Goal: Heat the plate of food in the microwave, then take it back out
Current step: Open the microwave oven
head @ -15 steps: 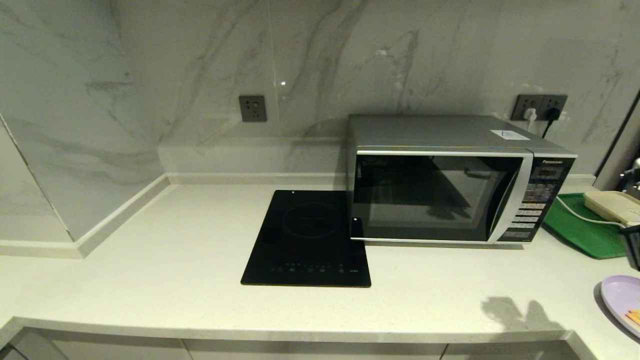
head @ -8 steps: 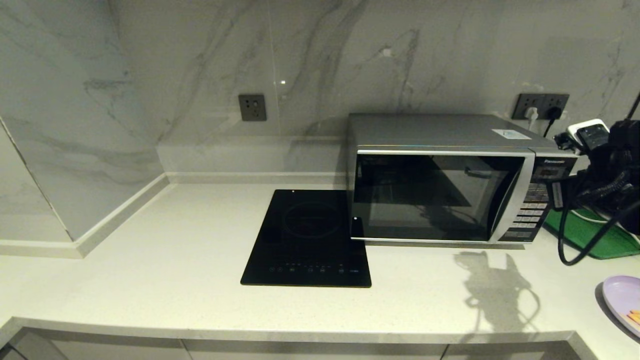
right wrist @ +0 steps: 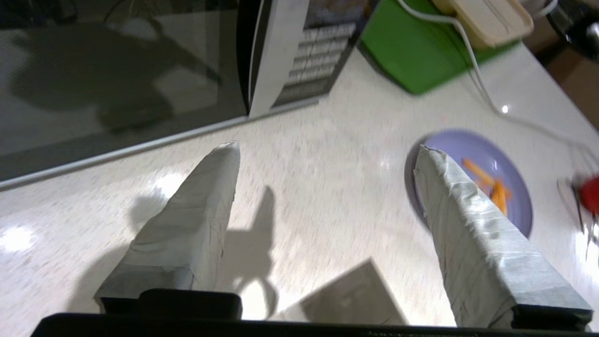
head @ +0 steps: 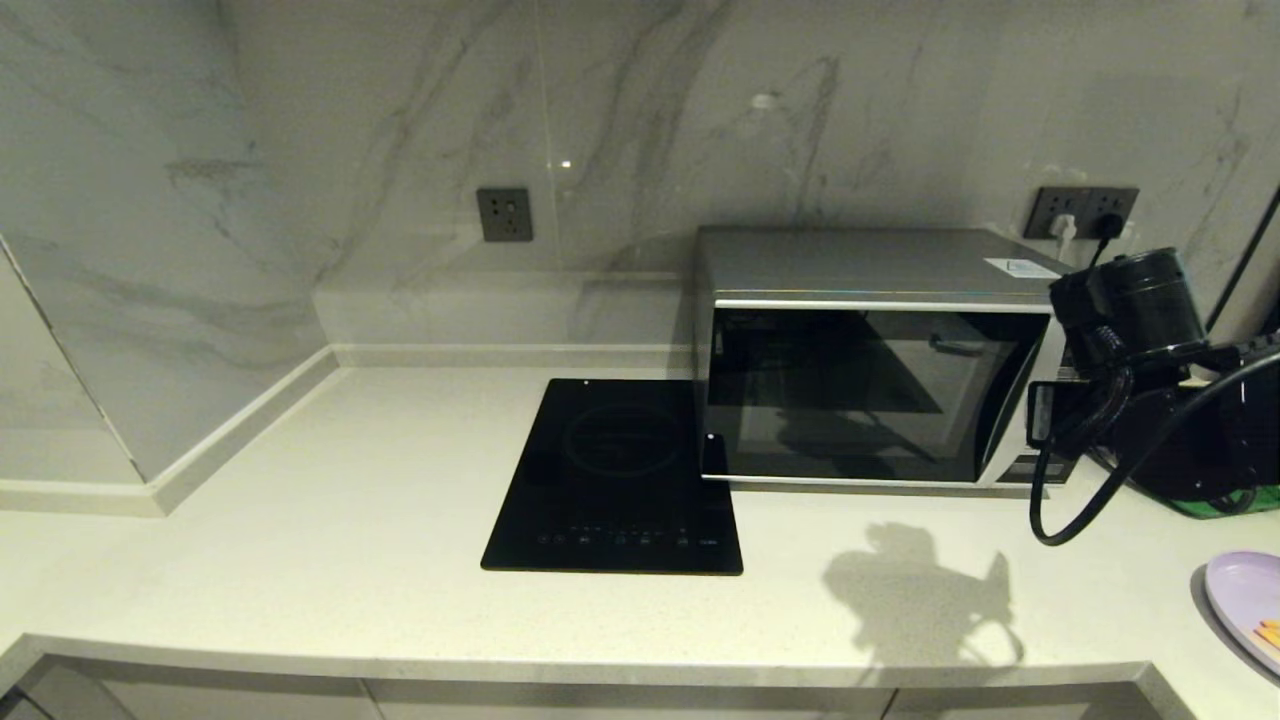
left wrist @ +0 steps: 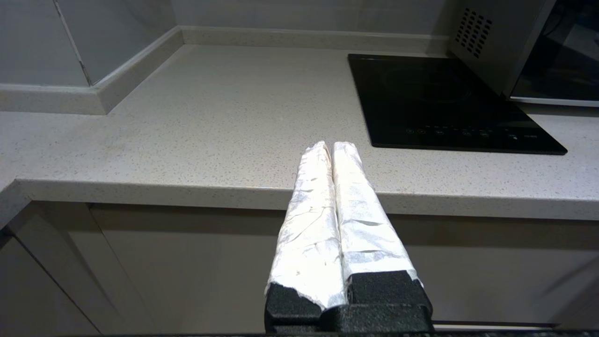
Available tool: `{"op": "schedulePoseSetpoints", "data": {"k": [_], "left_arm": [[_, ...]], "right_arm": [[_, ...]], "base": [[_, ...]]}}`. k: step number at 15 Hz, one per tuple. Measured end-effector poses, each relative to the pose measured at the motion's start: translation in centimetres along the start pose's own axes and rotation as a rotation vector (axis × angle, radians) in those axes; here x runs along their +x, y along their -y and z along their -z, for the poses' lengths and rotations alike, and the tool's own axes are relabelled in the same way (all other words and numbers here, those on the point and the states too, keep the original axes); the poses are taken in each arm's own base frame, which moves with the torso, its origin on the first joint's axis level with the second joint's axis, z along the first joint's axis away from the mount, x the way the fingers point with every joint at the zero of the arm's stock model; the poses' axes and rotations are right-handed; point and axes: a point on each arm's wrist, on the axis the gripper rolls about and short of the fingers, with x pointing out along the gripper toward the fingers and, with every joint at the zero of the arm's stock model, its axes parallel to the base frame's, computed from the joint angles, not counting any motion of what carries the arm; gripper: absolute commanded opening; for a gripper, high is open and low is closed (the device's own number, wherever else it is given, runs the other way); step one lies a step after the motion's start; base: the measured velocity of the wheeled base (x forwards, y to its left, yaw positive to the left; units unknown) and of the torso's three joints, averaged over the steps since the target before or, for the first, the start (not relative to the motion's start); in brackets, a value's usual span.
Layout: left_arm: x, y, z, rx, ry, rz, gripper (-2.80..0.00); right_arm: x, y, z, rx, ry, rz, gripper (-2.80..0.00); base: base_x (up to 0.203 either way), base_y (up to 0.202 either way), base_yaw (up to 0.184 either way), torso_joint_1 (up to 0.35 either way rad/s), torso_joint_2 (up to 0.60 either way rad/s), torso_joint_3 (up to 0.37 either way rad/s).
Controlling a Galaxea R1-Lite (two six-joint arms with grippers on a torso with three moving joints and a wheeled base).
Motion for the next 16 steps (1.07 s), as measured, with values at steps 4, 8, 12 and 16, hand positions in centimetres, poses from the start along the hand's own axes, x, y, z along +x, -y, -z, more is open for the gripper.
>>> {"op": "schedulePoseSetpoints", "data": {"k": [4,8,12,16], "left_arm": [[0.0,0.0,0.0,0.0,0.0,-0.001,-2.8],[0.0,0.0,0.0,0.0,0.0,0.0,-2.8],[0.0,0.0,0.0,0.0,0.0,0.0,-2.8],[0.0,0.0,0.0,0.0,0.0,0.0,-2.8]], "right_arm": [[0.4,-1.0,1.2,0.123,-0.016,0.084,0.0],[2.2,-2.8,1.2,0.118,-0.014,0.132,0.0],[4.8,-4.9,1.5,0.098,-0.034,0.163,0.0],[8.4,-6.3,1.4,0.108,-0.053,0.214,0.0]], "base": [[0.0,0.0,0.0,0.0,0.0,0.0],[0.0,0.0,0.0,0.0,0.0,0.0],[0.0,0.0,0.0,0.0,0.0,0.0],[0.0,0.0,0.0,0.0,0.0,0.0]]}}
